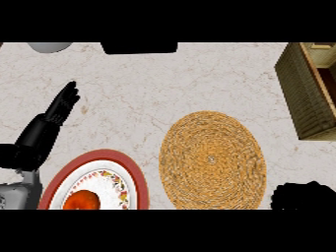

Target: Pick the eggplant from the placemat and place it in the basket

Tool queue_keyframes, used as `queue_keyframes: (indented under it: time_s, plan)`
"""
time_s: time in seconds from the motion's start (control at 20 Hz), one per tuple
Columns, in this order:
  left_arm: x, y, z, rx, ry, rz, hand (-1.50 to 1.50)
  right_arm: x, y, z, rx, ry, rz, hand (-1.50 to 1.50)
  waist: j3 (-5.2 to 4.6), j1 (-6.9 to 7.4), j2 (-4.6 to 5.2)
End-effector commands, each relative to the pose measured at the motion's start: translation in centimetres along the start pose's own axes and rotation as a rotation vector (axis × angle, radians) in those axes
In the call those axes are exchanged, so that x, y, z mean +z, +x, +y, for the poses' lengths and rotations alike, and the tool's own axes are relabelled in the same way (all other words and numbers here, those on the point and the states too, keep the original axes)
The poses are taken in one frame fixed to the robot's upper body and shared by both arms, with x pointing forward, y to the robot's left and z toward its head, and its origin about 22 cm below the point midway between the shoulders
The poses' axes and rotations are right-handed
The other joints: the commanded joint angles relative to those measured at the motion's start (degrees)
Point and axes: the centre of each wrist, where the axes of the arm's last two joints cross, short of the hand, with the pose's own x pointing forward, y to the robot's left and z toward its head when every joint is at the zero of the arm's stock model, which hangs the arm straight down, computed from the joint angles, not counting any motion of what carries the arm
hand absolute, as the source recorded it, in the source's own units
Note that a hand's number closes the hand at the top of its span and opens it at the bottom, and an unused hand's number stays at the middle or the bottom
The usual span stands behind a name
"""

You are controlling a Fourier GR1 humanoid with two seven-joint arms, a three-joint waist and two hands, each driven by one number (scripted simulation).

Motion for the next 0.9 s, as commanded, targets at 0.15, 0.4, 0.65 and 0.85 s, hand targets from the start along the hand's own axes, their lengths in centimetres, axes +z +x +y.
queue_keyframes:
  time_s: [0.15,0.4,0.65,0.85]
  plan:
    - [-0.1,-0.9,-0.4,0.006,0.017,0.000,0.00,4.4,2.0,-2.5,-0.358,-0.228,-0.189,1.50,0.00,-0.52,0.19]
    - [-0.1,0.1,1.0,-0.003,0.018,0.004,0.00,7.0,3.5,-4.4,-0.447,-0.374,-0.286,1.50,-0.08,-1.24,-0.26]
    - [0.3,0.1,0.4,-0.012,0.008,0.008,0.00,8.3,3.1,-5.9,-0.493,-0.430,-0.223,1.50,-0.24,-0.69,-0.09]
    - [0.5,0.2,0.4,-0.005,0.003,0.009,0.00,9.0,1.8,-8.0,-0.457,-0.470,-0.145,1.50,-0.20,0.10,0.00]
